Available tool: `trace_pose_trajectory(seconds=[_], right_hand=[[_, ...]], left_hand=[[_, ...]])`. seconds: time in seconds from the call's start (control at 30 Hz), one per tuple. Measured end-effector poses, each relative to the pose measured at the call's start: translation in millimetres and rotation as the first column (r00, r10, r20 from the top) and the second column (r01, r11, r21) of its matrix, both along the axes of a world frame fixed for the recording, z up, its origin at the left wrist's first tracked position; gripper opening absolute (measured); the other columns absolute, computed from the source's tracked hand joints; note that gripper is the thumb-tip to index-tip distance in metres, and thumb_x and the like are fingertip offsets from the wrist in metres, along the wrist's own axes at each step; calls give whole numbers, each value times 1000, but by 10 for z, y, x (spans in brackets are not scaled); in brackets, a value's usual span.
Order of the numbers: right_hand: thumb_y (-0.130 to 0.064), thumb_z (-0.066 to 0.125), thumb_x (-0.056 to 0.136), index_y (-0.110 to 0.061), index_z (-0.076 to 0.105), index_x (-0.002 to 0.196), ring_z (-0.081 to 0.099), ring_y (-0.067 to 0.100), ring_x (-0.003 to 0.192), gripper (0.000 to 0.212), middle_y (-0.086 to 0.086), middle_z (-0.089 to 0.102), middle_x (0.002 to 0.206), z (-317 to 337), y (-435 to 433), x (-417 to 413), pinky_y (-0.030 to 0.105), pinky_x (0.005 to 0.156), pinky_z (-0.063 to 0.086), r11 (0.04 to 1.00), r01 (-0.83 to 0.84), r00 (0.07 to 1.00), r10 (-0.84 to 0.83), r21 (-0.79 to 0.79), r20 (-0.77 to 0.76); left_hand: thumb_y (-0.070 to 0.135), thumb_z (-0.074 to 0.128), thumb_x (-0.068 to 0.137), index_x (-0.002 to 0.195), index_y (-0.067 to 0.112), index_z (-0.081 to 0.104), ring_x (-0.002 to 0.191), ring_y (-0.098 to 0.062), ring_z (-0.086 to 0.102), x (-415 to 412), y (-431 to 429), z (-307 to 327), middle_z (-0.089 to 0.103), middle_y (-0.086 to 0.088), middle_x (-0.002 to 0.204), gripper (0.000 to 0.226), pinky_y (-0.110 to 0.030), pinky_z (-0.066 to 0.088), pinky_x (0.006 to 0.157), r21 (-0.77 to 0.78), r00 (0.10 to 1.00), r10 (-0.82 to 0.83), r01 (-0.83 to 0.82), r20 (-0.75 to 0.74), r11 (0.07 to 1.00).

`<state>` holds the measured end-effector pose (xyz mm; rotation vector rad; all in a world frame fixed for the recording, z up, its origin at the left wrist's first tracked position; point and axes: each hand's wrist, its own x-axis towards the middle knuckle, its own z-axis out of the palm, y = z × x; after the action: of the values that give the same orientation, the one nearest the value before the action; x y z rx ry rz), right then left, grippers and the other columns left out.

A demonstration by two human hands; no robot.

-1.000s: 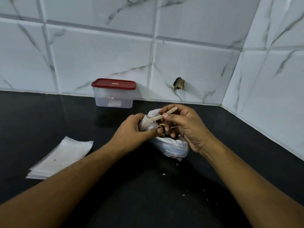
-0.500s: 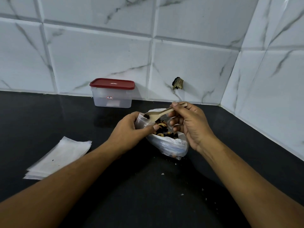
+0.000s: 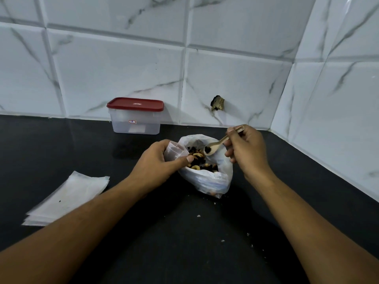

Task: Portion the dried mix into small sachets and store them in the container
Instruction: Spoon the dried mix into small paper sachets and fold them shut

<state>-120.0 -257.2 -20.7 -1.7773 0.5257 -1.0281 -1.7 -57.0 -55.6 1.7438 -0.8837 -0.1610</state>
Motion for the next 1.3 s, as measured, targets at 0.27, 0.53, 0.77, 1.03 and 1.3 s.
trace_pose_trajectory(seconds=[0.27, 0.53, 0.77, 1.03, 1.3], right_hand=[[-24, 60, 102, -16, 69, 86, 60, 8, 51, 20, -3, 76, 72, -107, -13, 40, 32, 60, 50, 989, 29, 992, -46, -142, -121], [-21, 63, 101, -11, 73, 88, 53, 3, 47, 19, 2, 79, 76, -146, 31, 87, 25, 57, 46, 996, -61, 990, 69, 72, -125], [-17, 61, 100, -1, 71, 98, 44, 12, 47, 19, 9, 79, 77, -107, -3, 78, 19, 41, 34, 941, -48, 986, 97, 335, -132], [-15, 58, 99, -3, 70, 100, 43, 11, 43, 17, 8, 77, 72, -59, -34, 66, 22, 40, 29, 906, -15, 995, 54, 422, -82], [-14, 59, 97, -4, 69, 92, 45, 13, 44, 15, 10, 75, 70, 77, 53, 2, 22, 41, 29, 910, -103, 995, 89, 402, 54]], left_hand=[[46, 80, 84, 120, 32, 67, 101, -6, 69, -15, 2, 26, 73, 10, 110, 41, -25, 56, 84, 37, 1000, -28, 28, 4, 999], [42, 81, 85, 118, 33, 67, 100, -7, 69, -36, 3, 41, 73, 10, 109, 37, -23, 53, 81, 25, 997, -68, 69, -28, 997], [43, 80, 83, 117, 34, 68, 101, -6, 70, -42, 4, 44, 74, 10, 109, 37, -25, 55, 85, 13, 997, -74, 75, -31, 997], [45, 80, 84, 115, 34, 68, 97, -2, 71, -41, 9, 34, 75, 11, 106, 36, -25, 57, 84, -13, 1000, -16, 16, -1, 1000], [51, 80, 82, 121, 31, 65, 99, -5, 69, -32, 12, 26, 73, 11, 109, 46, -27, 58, 84, 44, 998, 35, -38, 57, 998]])
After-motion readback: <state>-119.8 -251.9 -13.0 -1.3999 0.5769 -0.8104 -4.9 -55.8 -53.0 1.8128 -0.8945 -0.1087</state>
